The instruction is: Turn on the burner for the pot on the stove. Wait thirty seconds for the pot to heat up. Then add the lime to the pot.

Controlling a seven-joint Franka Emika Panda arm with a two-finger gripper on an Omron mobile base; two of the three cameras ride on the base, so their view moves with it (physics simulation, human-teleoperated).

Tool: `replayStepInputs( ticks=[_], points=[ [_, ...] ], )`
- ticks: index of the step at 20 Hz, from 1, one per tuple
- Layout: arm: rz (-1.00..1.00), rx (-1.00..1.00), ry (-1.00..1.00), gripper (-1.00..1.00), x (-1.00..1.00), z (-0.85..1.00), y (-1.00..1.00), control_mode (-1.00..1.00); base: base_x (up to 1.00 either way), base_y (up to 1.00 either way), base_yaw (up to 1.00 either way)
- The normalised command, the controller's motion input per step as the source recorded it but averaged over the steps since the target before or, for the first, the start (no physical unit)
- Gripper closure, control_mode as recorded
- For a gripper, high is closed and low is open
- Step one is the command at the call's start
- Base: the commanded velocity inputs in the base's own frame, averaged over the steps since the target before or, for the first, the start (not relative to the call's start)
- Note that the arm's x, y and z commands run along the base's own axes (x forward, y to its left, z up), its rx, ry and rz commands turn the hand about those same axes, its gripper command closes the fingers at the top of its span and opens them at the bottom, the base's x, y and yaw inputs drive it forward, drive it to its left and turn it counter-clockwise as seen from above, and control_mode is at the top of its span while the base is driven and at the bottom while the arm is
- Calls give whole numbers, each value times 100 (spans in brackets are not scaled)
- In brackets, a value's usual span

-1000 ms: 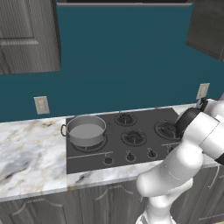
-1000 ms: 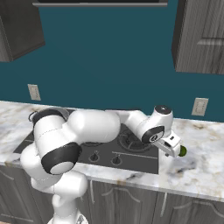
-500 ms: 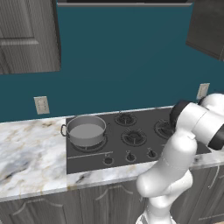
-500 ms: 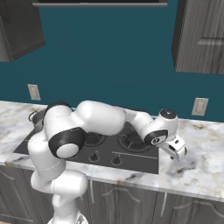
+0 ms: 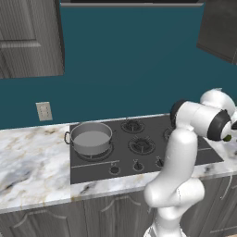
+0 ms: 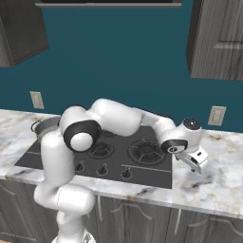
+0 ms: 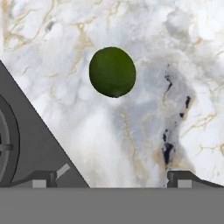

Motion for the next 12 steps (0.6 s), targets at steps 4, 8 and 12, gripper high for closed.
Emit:
replayStepInputs(
  ticks=[4,8,12],
  points=[
    [0,5,0,-100,28,0,-28,-100,0,0,0],
    [0,3,0,-100,26,-5,-23,-100,0,0,0],
    [0,0,0,-100,27,-21,-7,-100,0,0,0]
  ],
)
